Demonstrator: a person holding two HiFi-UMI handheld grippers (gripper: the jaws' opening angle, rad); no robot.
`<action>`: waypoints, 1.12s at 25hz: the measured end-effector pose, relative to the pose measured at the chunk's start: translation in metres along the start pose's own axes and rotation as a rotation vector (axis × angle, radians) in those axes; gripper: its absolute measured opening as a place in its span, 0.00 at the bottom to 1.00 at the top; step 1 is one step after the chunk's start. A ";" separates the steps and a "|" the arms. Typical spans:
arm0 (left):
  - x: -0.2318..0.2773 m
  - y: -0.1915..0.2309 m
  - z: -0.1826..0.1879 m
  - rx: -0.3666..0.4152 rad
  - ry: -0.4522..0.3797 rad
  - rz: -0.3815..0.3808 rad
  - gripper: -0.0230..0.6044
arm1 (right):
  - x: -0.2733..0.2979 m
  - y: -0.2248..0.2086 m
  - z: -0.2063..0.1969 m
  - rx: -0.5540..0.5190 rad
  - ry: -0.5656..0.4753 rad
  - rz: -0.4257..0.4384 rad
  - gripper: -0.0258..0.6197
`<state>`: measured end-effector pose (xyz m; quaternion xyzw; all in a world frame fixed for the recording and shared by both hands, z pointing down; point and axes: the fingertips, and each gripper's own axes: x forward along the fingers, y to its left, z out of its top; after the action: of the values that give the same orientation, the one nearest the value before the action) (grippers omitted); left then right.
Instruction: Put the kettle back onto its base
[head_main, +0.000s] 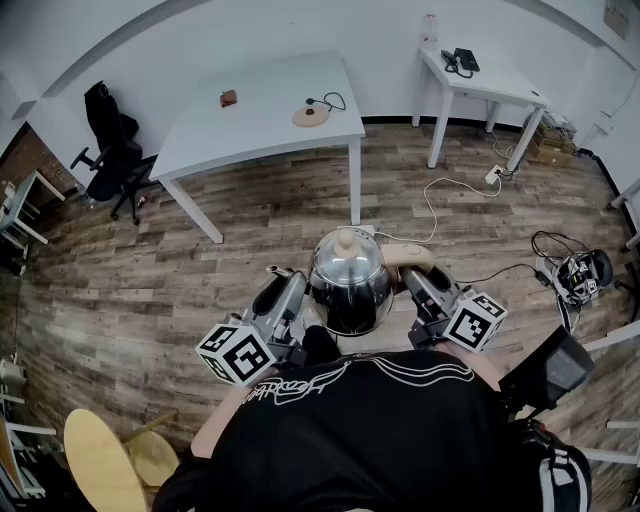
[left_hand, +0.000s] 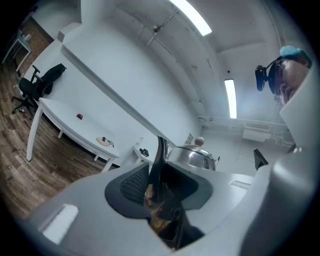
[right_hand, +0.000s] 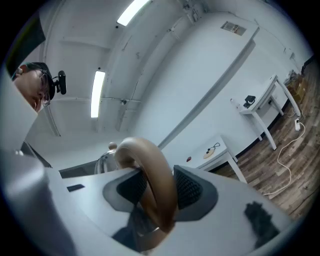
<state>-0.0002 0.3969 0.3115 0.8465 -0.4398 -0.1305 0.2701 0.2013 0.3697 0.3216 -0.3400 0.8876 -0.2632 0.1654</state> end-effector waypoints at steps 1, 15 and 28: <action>0.007 0.010 0.002 -0.003 0.004 -0.001 0.22 | 0.010 -0.008 -0.001 0.001 0.001 -0.004 0.29; 0.156 0.207 0.080 -0.075 0.108 -0.016 0.22 | 0.216 -0.136 0.000 0.062 0.025 -0.114 0.29; 0.266 0.347 0.185 -0.080 0.132 -0.057 0.22 | 0.396 -0.200 0.034 0.018 0.003 -0.156 0.29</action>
<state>-0.1649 -0.0452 0.3632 0.8539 -0.3913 -0.0994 0.3285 0.0379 -0.0421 0.3650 -0.4061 0.8563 -0.2836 0.1461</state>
